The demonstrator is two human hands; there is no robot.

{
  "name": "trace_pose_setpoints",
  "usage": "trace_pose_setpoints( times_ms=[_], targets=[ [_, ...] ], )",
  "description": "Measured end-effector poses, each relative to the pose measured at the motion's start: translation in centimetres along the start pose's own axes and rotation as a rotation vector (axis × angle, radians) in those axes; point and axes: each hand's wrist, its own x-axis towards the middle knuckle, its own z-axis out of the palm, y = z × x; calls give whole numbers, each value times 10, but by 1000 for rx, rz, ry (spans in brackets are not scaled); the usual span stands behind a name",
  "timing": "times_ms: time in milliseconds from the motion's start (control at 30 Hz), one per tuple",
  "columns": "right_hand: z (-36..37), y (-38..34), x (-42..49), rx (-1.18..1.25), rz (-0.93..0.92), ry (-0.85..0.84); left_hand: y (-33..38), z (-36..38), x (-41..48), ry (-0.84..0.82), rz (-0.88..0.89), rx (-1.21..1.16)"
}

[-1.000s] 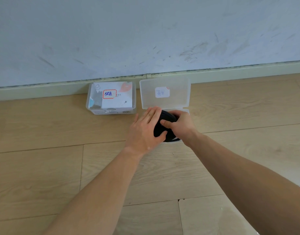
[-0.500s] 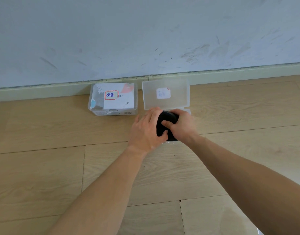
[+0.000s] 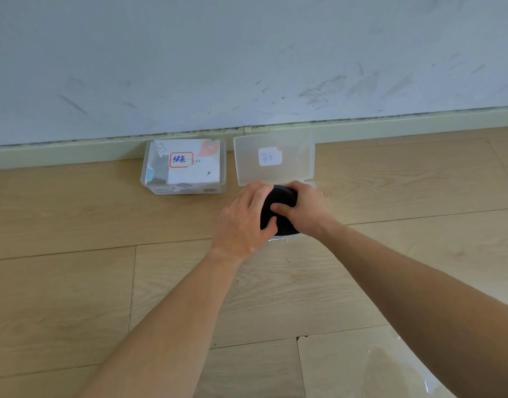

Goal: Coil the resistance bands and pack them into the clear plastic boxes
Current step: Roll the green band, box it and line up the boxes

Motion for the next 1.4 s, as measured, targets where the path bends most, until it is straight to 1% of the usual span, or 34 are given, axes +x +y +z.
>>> trace_pose_setpoints(
  times_ms=[67,167,333,500,600,667,733,800,867,900,933,1000,1067,1133,1167,1233,1333,1400],
  targets=[
    [2,1,2,-68,25,-33,0,0,-1,-6,9,3],
    [5,0,4,-102,73,-74,-2,0,-2,-30,31,26],
    [7,-2,4,-299,94,-127,-7,5,-3,-45,42,67],
    [6,-8,5,-550,56,-157,-10,8,-5,-4,43,175],
    [3,-12,5,-790,-10,-202,-10,6,-6,21,41,221],
    [-3,-17,4,-886,-10,-172,-10,4,-6,28,35,260],
    [-7,-21,4,-846,5,-174,-8,4,-5,19,14,291],
    [-8,-23,6,-707,70,-187,-6,3,-4,7,0,308],
    [-7,-18,9,-536,114,-131,-7,3,-2,4,16,302],
    [-7,-15,8,-465,115,-70,-7,3,-1,13,26,292],
    [-8,-12,6,-411,100,-2,-8,3,-1,27,36,287],
    [-8,-3,-2,-416,-3,158,-8,4,0,61,51,287],
    [-1,10,-11,-447,-199,307,-8,4,-1,76,59,274],
    [6,21,-17,-491,-416,375,-9,5,-1,94,68,271],
    [7,25,-18,-501,-487,380,-10,6,0,110,76,276],
    [6,31,-17,-533,-557,353,-12,6,-1,150,113,283],
    [6,30,-19,-639,-554,288,-13,10,-7,205,161,282],
    [6,29,-19,-683,-531,285,-10,15,-13,204,134,241]
  ],
)
